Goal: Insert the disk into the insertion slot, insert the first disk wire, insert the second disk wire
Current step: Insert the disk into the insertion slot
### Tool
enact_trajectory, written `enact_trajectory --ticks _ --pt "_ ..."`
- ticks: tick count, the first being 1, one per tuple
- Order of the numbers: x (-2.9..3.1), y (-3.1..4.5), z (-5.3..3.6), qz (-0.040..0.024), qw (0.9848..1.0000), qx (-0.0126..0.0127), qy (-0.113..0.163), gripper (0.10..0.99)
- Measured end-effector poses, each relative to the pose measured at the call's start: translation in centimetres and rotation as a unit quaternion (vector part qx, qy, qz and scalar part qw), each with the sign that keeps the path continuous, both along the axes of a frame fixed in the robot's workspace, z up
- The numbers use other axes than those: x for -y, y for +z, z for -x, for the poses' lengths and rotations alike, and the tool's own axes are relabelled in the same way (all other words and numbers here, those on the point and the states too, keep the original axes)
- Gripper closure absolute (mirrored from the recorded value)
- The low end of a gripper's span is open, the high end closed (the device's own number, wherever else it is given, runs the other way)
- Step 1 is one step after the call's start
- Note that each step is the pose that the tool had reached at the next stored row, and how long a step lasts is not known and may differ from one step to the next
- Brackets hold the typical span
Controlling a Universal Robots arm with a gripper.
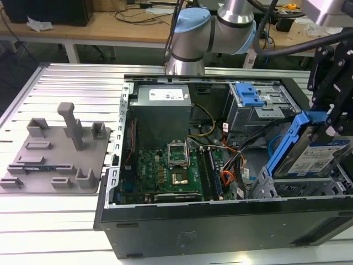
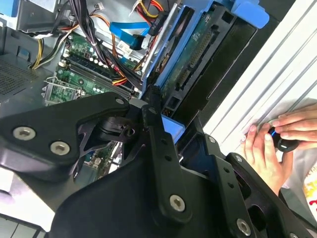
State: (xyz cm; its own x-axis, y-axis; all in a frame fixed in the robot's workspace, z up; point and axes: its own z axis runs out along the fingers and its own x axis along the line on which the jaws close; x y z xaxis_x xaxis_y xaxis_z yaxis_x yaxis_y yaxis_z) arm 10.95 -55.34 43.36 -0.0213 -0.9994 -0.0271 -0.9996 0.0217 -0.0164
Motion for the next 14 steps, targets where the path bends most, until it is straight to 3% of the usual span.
enact_trajectory --ticks 4,5,6,14 --pt "0.00 -0.73 0.00 0.0001 1.0000 -0.0065 0.000 0.710" --pt "0.00 -0.92 0.00 0.0000 1.0000 -0.0085 0.000 0.584" --pt "0.00 -0.97 0.00 0.0002 0.9999 -0.0102 0.000 0.584" --pt "0.00 -0.98 0.00 0.0001 0.9999 -0.0106 0.000 0.584"
